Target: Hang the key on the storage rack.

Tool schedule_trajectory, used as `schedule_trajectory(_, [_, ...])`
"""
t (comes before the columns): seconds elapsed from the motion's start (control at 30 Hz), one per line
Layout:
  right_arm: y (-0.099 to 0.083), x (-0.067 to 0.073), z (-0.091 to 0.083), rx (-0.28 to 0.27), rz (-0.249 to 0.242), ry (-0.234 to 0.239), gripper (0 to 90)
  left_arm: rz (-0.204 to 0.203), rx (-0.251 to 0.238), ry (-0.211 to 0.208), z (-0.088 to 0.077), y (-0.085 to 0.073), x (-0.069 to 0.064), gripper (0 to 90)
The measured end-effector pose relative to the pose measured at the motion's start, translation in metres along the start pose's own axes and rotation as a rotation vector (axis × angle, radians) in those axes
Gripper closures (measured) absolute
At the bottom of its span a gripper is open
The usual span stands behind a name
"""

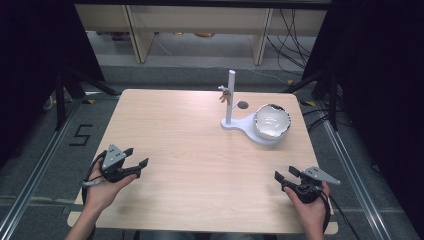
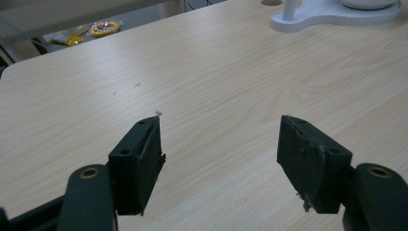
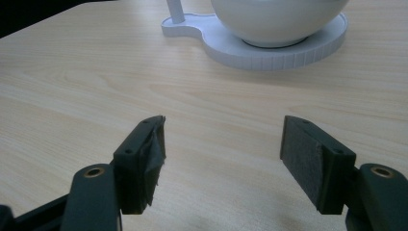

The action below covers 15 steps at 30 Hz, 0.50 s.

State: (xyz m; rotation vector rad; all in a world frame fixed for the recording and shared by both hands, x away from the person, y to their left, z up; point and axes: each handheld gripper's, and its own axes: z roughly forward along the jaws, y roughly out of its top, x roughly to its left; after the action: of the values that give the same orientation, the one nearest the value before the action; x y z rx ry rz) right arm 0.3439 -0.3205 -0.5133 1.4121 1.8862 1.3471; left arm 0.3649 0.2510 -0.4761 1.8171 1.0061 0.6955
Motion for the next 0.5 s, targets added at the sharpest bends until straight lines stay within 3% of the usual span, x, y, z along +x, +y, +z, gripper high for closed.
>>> schedule_trajectory(0.03, [0.000,-0.001,0.001,-0.003,-0.020,-0.005,33.6,-0.015,-0.008,0.006,-0.002,-0.006,0.001,32.1])
schedule_trajectory(0.1, [0.000,0.000,0.001,-0.001,-0.016,-0.011,33.6,-0.035,-0.018,0.015,-0.004,-0.015,0.002,31.9])
schedule_trajectory(0.13, [0.000,0.002,-0.001,0.002,0.019,0.007,33.6,-0.040,-0.020,0.016,-0.004,-0.020,0.003,31.7])
schedule_trajectory(0.17, [0.000,0.001,0.000,-0.002,0.006,0.006,33.6,-0.056,-0.032,0.020,-0.004,-0.030,0.004,31.4])
schedule_trajectory(0.27, [0.000,-0.001,0.002,-0.008,-0.027,-0.010,33.6,-0.064,-0.034,0.046,-0.004,-0.042,0.004,31.4])
schedule_trajectory(0.37, [-0.001,-0.001,0.001,-0.002,-0.022,-0.011,33.6,-0.065,-0.021,0.051,-0.003,-0.054,0.002,31.6])
schedule_trajectory(0.43, [0.000,0.002,0.000,0.001,0.013,0.000,33.5,-0.067,-0.037,0.067,-0.005,-0.055,-0.001,31.6])
schedule_trajectory(0.5, [0.000,-0.001,-0.001,-0.013,-0.021,-0.017,33.4,-0.067,-0.057,0.080,-0.006,-0.055,-0.001,31.5])
